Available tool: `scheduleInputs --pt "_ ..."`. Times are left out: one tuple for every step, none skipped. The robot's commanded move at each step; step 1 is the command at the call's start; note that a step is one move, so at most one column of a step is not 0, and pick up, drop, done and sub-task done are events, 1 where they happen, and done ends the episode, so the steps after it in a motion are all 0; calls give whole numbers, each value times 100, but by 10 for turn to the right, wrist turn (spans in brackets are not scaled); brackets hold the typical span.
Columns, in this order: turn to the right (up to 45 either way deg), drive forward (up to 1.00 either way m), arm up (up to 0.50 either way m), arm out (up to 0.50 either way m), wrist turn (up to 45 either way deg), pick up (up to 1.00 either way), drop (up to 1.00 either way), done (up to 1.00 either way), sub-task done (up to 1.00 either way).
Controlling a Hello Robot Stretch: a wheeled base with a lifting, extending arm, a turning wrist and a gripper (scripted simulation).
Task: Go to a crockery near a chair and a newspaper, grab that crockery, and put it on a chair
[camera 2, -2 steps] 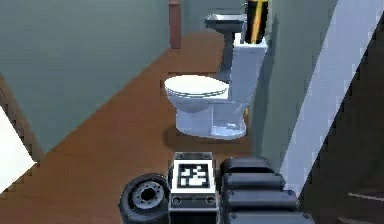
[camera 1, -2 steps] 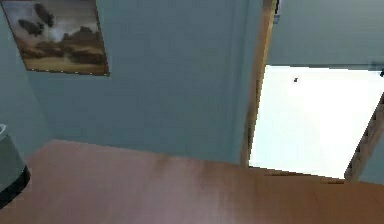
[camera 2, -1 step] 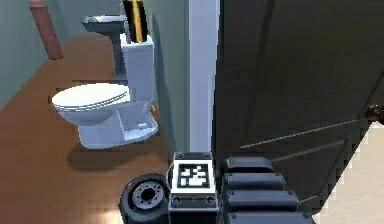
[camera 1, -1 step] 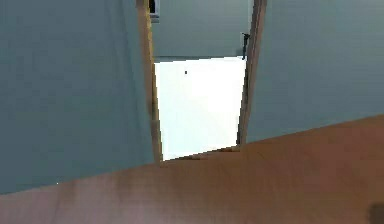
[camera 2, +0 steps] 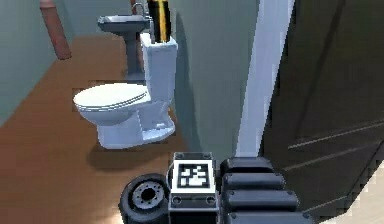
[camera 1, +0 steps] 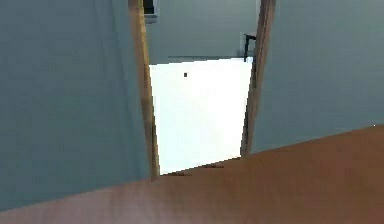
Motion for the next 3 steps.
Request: scheduleInputs --pt "90 0 0 0 0 0 0 0 0" --pt "0 100 0 0 0 0 0 0 0" --pt "0 85 0 0 0 0 0 0 0"
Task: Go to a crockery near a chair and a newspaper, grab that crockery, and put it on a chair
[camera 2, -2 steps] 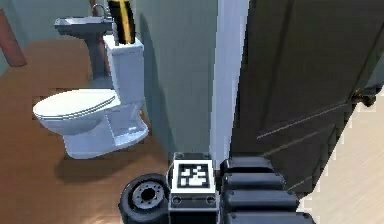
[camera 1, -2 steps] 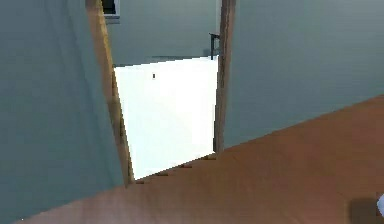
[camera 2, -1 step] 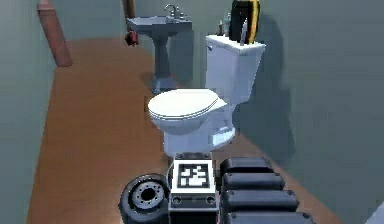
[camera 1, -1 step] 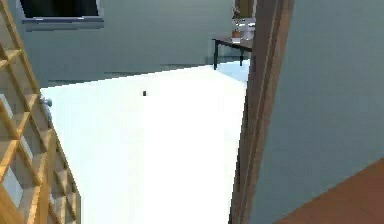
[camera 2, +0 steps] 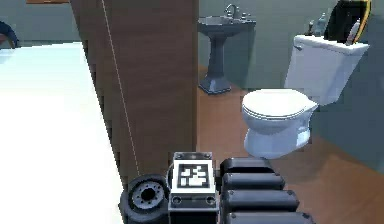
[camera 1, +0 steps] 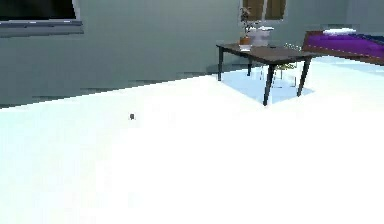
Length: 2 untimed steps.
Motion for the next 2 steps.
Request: scheduleInputs --pt "210 0 0 0 0 0 0 0 0" --pt "0 20 0 0 0 0 0 0 0"
